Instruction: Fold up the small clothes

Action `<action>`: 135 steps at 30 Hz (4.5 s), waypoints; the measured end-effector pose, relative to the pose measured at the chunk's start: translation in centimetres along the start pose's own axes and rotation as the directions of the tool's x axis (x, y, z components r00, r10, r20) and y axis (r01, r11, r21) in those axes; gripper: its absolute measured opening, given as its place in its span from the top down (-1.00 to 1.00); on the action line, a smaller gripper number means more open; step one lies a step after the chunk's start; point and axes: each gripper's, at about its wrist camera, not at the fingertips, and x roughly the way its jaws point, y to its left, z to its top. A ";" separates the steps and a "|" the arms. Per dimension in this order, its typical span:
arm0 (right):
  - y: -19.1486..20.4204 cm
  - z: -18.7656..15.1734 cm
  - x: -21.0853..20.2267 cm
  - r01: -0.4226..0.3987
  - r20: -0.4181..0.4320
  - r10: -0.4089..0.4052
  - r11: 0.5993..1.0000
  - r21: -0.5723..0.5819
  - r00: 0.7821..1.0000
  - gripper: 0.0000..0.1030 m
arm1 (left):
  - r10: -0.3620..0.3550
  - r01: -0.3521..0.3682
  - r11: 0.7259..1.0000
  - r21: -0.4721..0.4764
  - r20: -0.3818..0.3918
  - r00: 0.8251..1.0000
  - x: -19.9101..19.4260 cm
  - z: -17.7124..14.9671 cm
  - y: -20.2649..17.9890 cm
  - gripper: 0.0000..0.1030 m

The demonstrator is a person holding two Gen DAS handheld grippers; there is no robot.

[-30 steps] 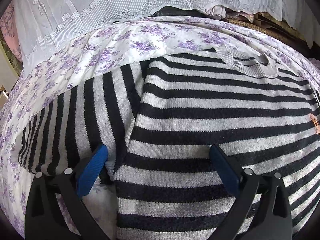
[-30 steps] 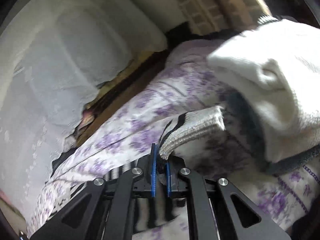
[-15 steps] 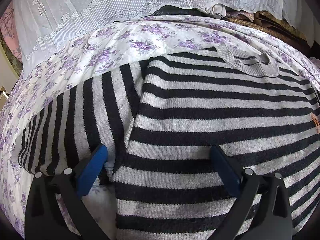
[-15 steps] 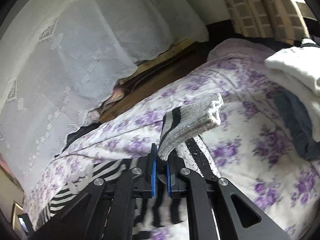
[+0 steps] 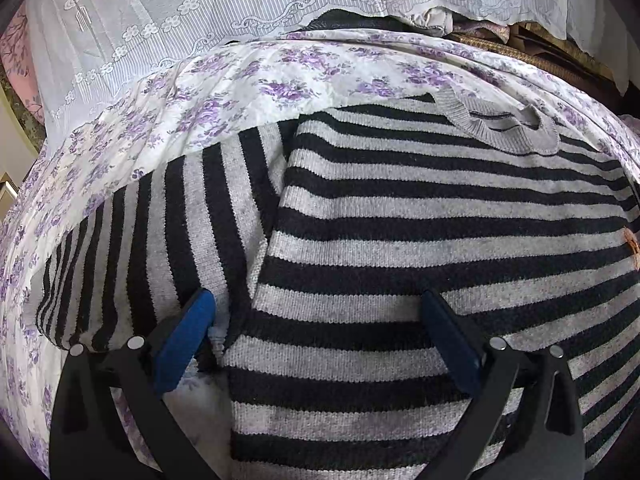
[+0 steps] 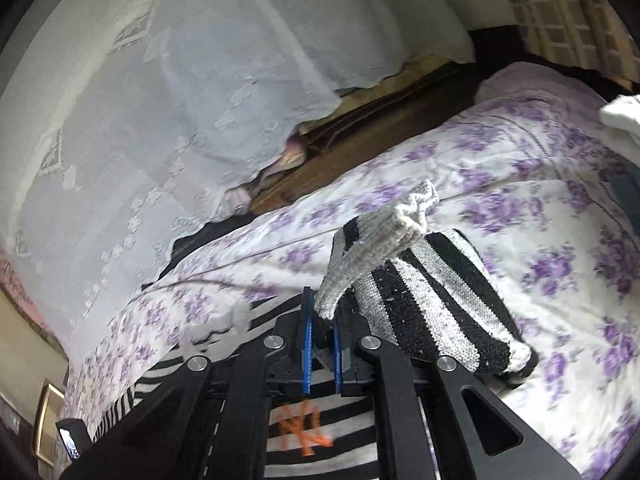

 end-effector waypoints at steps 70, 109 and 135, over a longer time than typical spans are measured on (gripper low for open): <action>-6.1 -1.4 2.0 -0.124 -0.222 0.148 0.985 0.118 0.964 -0.18 | -0.609 0.582 0.782 -0.222 -0.073 0.790 0.8 4.8 -7.2 0.68; 2.5 -7.6 2.0 0.048 -0.234 -0.162 0.902 -0.428 0.959 -0.19 | -0.271 0.270 0.962 -0.039 -0.021 0.962 0.3 2.8 -5.3 -0.75; 9.9 -10.3 5.8 0.002 -0.263 -0.174 0.836 -0.548 0.949 -0.76 | -0.211 0.208 0.973 -0.096 -0.025 0.977 0.8 3.0 -4.1 -0.92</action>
